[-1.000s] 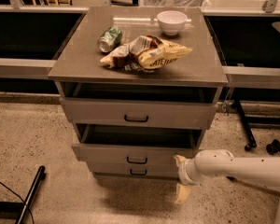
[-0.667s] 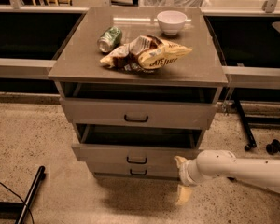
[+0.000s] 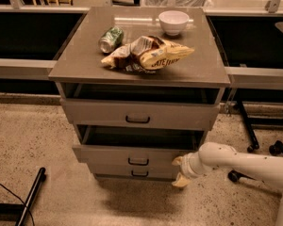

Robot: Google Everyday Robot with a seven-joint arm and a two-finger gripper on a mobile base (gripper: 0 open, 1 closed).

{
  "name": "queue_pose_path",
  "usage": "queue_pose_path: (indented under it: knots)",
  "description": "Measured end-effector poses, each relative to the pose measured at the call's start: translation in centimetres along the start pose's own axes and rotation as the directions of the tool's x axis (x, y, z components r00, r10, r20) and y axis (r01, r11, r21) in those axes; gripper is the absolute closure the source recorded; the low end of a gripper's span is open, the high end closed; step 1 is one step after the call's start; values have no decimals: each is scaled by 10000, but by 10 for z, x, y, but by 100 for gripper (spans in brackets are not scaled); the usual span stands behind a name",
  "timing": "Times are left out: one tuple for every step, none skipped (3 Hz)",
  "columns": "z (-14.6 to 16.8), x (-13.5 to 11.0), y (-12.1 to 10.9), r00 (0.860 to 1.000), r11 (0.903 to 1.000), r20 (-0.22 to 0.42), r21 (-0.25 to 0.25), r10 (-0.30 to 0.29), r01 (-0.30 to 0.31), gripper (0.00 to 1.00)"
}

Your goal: Close middle drawer

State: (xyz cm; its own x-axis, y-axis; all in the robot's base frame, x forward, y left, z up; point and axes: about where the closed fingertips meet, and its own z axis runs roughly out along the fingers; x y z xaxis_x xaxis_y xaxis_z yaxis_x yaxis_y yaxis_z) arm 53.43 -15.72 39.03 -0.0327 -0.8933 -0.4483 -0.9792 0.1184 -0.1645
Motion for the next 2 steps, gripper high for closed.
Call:
queue_pose_path:
  knots:
    - [1,-4,-27,10000,9990,-28,437,66,-65,63]
    - [9,-6,-49,9990,9953,-315,926,318,-287,59]
